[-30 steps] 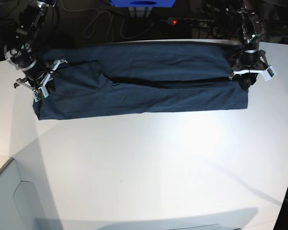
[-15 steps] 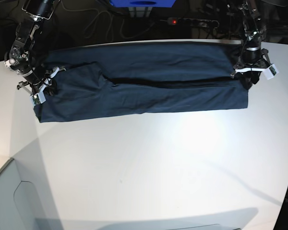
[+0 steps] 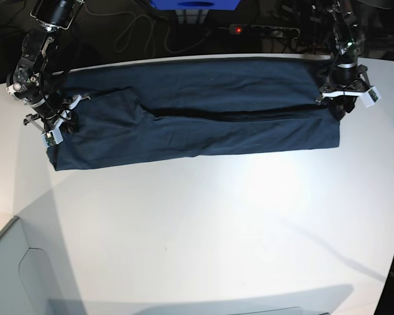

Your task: Fold the T-shirt properly

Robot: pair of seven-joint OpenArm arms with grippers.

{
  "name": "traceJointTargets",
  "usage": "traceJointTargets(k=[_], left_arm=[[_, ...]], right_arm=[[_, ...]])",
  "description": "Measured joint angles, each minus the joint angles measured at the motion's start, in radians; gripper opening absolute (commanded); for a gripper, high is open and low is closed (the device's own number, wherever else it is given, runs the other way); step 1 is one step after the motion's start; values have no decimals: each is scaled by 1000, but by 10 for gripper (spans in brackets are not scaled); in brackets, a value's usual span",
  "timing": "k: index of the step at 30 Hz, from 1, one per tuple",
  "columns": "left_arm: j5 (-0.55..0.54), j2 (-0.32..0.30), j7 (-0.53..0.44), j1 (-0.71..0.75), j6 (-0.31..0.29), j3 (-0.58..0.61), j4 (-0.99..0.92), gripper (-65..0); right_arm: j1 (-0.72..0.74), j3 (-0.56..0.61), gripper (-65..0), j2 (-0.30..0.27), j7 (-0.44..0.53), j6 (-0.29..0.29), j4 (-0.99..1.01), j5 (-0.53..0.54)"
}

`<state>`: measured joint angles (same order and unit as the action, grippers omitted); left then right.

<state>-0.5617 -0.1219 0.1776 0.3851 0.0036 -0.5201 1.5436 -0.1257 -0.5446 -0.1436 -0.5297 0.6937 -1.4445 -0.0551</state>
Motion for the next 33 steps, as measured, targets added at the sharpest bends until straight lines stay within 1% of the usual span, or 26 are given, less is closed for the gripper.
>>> traceJointTargets(k=[8, 10, 13, 15, 19, 23, 24, 25, 29, 31, 33], left_arm=[[0, 0, 5, 2, 0, 2, -33, -415], [0, 0, 5, 0, 0, 3, -33, -376], [3, 0, 5, 2, 0, 3, -33, -295], [3, -1, 4, 3, 0, 3, -33, -272], [3, -1, 3, 3, 0, 3, -33, -274], [3, -8, -30, -5, -8, 5, -69, -276], [3, -10, -37, -9, -9, 5, -81, -280], [4, -9, -50, -14, -8, 5, -93, -302], [-1, -29, -58, -14, -11, 8, -128, -460], [-3, -37, -59, -19, -10, 27, -136, -521], [-5, -34, -63, -23, -10, 34, -136, -547]], right_arm=[[0, 0, -645, 0, 0, 0, 0, 0], [0, 0, -645, 0, 0, 0, 0, 0], [0, 0, -645, 0, -1, 0, 0, 0], [0, 0, -645, 0, -1, 0, 0, 0], [0, 0, -645, 0, -1, 0, 0, 0], [0, 0, -645, 0, -1, 0, 0, 0], [0, 0, -645, 0, 0, 0, 0, 0], [0, 0, -645, 0, 0, 0, 0, 0], [0, 0, -645, 0, 0, 0, 0, 0], [0, 0, -645, 0, -1, 0, 0, 0], [0, 0, -645, 0, -1, 0, 0, -1]])
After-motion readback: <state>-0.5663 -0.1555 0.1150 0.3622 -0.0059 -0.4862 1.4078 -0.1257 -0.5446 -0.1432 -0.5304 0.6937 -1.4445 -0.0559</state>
